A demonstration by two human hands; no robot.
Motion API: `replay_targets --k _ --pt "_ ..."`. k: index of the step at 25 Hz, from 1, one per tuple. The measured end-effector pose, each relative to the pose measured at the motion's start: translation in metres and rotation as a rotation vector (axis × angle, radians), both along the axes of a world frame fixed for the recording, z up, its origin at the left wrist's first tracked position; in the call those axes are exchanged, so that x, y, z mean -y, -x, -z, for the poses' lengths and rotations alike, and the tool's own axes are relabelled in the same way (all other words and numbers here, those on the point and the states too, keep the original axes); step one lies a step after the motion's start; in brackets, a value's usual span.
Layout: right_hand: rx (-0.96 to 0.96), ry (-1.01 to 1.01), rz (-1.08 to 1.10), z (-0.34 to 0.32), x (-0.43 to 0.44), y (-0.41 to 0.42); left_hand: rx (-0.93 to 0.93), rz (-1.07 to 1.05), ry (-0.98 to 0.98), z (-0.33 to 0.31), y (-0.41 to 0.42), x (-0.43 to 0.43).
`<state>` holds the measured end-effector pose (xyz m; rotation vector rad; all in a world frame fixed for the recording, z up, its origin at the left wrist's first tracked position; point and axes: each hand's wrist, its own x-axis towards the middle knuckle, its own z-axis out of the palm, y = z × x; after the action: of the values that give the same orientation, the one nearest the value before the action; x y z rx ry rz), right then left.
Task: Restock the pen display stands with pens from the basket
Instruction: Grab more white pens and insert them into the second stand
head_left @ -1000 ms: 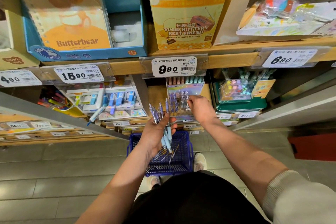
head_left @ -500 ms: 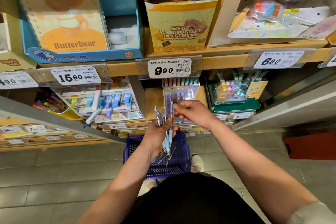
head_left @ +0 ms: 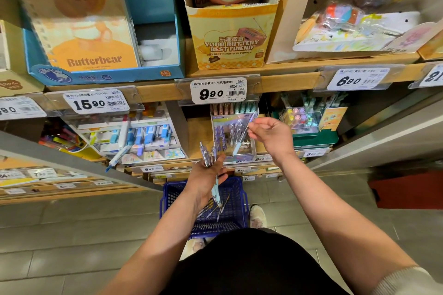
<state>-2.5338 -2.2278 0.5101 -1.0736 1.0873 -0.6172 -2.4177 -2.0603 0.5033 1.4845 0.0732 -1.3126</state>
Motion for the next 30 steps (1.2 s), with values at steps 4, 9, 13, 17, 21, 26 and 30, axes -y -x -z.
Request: replay_targets --k 4,9,13,17,21,26,30 --pt "-0.237 0.299 -0.038 0.019 -0.005 -0.002 -0.041 -0.027 0.037 0.0 0.002 -0.002" --pt "-0.371 0.467 -0.119 0.039 -0.016 -0.011 -0.067 -0.071 0.08 0.0 -0.002 -0.002" --pt "-0.43 0.538 -0.213 0.048 -0.02 -0.017 -0.091 -0.087 0.103 0.0 -0.005 -0.004" --pt "-0.541 0.595 -0.355 0.059 -0.021 -0.021 -0.059 -0.087 0.096 -0.001 -0.007 -0.008" --pt "-0.617 0.643 -0.413 0.07 -0.023 -0.024 -0.039 -0.073 0.09 -0.004 -0.011 -0.014" --pt "-0.702 0.656 -0.416 0.074 -0.02 -0.025 -0.032 -0.086 0.069 -0.009 -0.012 -0.015" --pt "-0.737 0.421 -0.496 0.07 -0.021 -0.019 -0.03 -0.075 0.057 -0.01 -0.012 -0.016"
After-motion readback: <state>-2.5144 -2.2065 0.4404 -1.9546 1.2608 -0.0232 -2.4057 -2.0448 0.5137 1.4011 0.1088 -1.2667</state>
